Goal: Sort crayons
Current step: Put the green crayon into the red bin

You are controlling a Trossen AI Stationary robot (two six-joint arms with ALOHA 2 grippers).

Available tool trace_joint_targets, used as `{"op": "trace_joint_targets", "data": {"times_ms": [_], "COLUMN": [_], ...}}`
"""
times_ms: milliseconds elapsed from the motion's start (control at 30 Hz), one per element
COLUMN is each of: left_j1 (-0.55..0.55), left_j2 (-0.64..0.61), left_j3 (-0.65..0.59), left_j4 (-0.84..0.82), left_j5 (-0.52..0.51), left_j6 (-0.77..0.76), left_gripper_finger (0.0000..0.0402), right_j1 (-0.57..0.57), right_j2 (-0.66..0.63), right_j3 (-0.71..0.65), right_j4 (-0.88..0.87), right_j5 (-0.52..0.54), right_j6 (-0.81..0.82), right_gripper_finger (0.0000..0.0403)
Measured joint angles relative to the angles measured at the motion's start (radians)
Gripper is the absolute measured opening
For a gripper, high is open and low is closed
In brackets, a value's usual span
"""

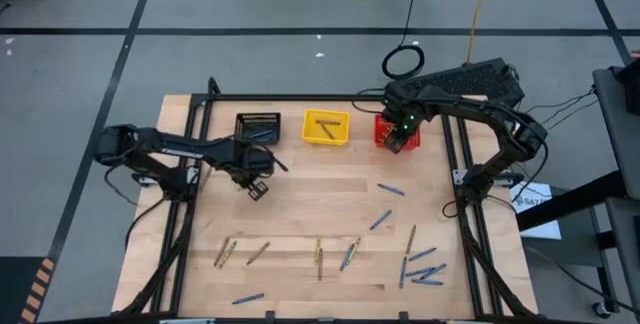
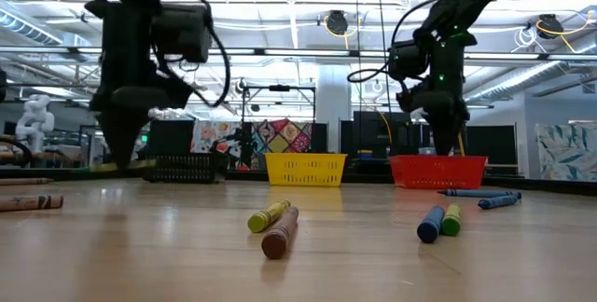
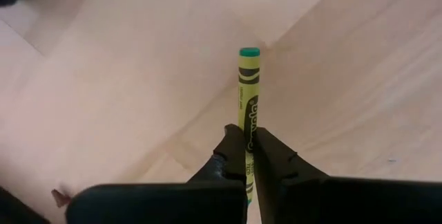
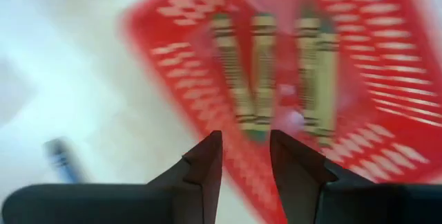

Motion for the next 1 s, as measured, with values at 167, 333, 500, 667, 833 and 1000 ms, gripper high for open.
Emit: {"op": "trace_joint_targets", "data": {"times_ms": [167,333,500,667,833,1000], "left_j1": [0.0,0.0,0.0,0.018,0.04,0.056], "left_j2": [-0.058,-0.076,-0.068,-0.069,-0.069,-0.069], "left_j3": [0.0,0.002,0.003,0.003,0.003,0.003], "left_j4": [0.095,0.258,0.395,0.487,0.558,0.639], "left_j5": [0.001,0.005,-0.012,-0.021,-0.023,-0.017], "left_j6": [0.001,0.035,0.081,0.148,0.209,0.269], "left_gripper_finger": [0.0,0.0,0.0,0.0,0.0,0.0], "right_j1": [0.035,0.083,0.127,0.148,0.164,0.186], "right_j2": [0.0,0.0,0.0,0.0,0.0,0.0], "right_j3": [0.0,0.0,0.0,0.0,0.0,0.0], "right_j4": [0.043,0.142,0.229,0.271,0.338,0.48], "right_j5": [-0.203,-0.389,-0.489,-0.484,-0.483,-0.483], "right_j6": [-0.039,-0.04,-0.03,0.019,0.023,0.024], "right_gripper_finger": [0.0109,0.0109,0.0109,0.0109,0.0109,0.0109]}}
